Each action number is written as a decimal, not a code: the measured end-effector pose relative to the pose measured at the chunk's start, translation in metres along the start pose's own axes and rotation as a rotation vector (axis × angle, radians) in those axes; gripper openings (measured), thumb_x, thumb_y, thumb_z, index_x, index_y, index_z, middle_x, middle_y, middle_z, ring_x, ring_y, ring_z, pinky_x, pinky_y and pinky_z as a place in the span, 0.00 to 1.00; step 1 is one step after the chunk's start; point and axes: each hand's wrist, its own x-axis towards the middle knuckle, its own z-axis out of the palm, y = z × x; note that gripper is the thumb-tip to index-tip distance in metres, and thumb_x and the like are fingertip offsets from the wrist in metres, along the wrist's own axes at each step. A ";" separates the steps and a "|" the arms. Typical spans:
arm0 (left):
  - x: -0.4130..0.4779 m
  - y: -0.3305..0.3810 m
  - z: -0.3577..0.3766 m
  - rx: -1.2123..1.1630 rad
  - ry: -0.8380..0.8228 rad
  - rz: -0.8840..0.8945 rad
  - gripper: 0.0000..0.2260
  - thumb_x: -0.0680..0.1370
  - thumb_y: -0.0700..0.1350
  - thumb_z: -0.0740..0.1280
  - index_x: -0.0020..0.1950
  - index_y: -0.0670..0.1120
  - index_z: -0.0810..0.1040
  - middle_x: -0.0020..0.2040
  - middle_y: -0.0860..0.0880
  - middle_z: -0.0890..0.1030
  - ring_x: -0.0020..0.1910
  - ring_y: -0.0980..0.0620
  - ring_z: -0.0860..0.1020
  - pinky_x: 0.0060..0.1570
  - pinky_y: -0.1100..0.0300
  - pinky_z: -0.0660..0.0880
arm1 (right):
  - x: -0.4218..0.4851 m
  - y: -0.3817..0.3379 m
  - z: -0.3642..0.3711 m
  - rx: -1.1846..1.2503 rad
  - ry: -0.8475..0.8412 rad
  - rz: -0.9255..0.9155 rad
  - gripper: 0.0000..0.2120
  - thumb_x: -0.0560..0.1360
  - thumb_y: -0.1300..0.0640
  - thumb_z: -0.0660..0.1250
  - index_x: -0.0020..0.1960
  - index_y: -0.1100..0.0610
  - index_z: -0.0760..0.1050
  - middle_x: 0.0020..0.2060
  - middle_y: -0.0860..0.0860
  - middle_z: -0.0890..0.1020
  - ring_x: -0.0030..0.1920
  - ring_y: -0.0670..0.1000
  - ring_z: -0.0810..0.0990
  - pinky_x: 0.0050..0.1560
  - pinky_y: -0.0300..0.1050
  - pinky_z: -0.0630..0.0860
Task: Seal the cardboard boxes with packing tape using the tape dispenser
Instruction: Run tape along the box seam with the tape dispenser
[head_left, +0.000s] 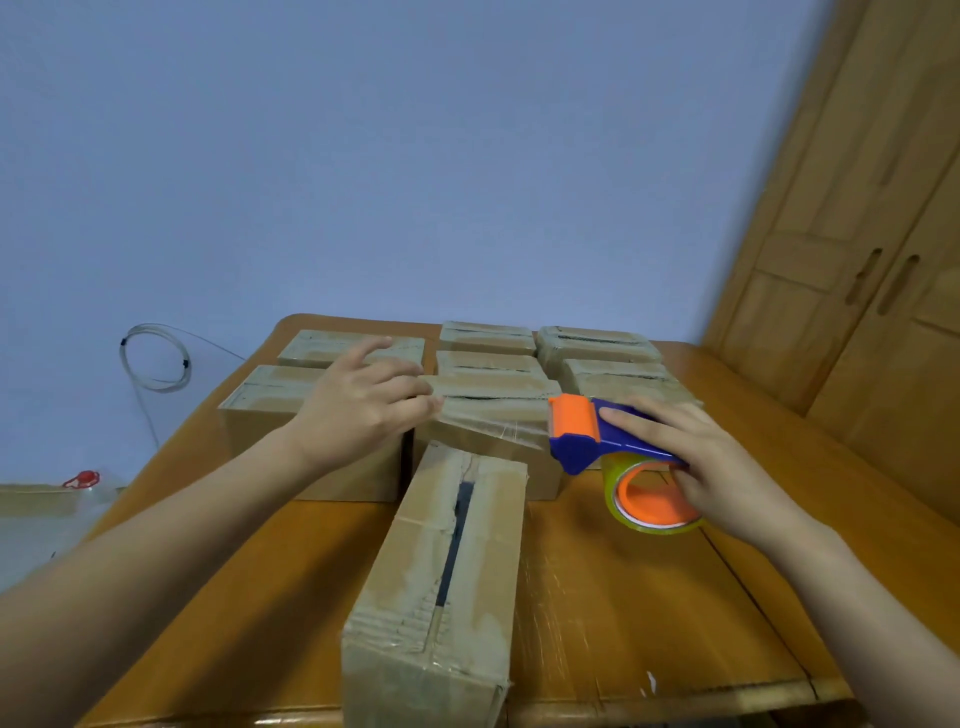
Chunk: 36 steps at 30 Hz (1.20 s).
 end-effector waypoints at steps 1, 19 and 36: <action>-0.002 0.001 0.001 0.008 0.009 0.001 0.04 0.76 0.40 0.70 0.44 0.47 0.84 0.43 0.49 0.85 0.47 0.48 0.84 0.58 0.46 0.72 | 0.001 -0.001 0.001 -0.010 0.004 -0.004 0.46 0.69 0.76 0.65 0.73 0.38 0.55 0.70 0.48 0.69 0.65 0.56 0.69 0.59 0.55 0.72; -0.005 -0.011 -0.003 0.085 0.028 0.044 0.13 0.70 0.35 0.76 0.46 0.45 0.74 0.35 0.48 0.82 0.38 0.49 0.82 0.61 0.46 0.69 | -0.003 0.010 -0.008 -0.041 0.085 -0.067 0.46 0.70 0.74 0.64 0.72 0.32 0.56 0.68 0.46 0.70 0.62 0.50 0.67 0.54 0.54 0.73; -0.026 -0.001 0.009 0.057 -0.171 0.209 0.10 0.74 0.33 0.65 0.54 0.42 0.73 0.38 0.47 0.81 0.38 0.48 0.79 0.51 0.51 0.71 | -0.008 0.006 0.013 -0.231 0.015 -0.145 0.42 0.66 0.66 0.76 0.72 0.43 0.62 0.66 0.51 0.73 0.55 0.52 0.69 0.46 0.53 0.76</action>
